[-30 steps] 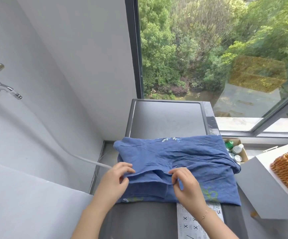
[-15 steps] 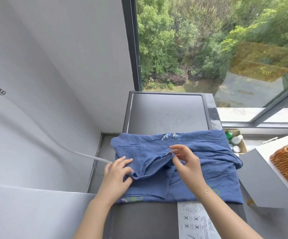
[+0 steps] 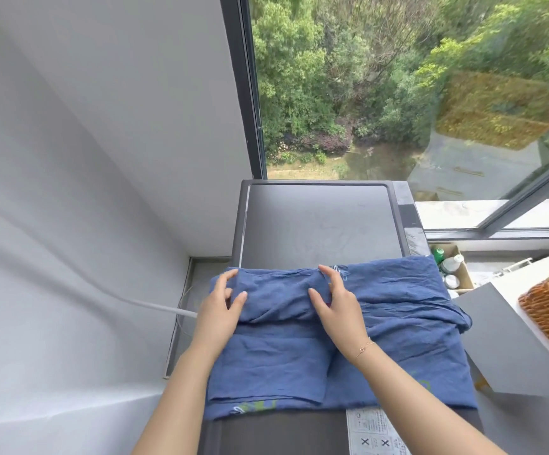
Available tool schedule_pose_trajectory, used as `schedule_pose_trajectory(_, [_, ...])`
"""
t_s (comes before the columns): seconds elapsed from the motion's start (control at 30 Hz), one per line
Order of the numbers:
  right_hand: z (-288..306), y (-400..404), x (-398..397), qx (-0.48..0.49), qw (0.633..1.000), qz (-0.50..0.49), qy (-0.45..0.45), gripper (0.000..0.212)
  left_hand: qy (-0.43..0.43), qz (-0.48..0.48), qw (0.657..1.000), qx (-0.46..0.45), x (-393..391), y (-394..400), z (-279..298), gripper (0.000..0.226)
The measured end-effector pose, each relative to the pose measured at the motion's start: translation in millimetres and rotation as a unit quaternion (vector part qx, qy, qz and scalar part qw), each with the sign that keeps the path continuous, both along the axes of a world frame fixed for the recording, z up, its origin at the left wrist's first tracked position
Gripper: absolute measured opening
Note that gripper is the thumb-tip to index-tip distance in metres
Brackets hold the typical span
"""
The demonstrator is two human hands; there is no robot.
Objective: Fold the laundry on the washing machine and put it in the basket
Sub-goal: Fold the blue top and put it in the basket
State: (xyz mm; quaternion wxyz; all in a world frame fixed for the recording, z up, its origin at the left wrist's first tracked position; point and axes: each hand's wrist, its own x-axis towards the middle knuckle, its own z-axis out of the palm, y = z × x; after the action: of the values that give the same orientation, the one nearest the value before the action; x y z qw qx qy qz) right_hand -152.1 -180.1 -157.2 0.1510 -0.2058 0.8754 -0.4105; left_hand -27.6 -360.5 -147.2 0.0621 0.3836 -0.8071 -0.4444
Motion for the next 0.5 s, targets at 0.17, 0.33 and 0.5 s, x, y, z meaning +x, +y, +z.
schedule_pose_trajectory(0.17, [-12.9, 3.3, -0.9, 0.037, 0.996, 0.004, 0.080, 0.032, -0.021, -0.020, 0.996, -0.088, 1.8, 4.6, -5.1, 0.045])
schedule_pose_trajectory(0.33, [-16.9, 19.4, 3.2, 0.073, 0.963, 0.013, 0.260, 0.048, -0.011, -0.023, 0.947, -0.320, -0.7, 24.4, -3.5, 0.060])
schedule_pose_trajectory(0.5, [-26.5, 15.4, 10.6, 0.137, 0.935, 0.160, 0.287, 0.048, -0.063, -0.162, 0.918, -0.358, -19.9, 60.3, -18.2, 0.044])
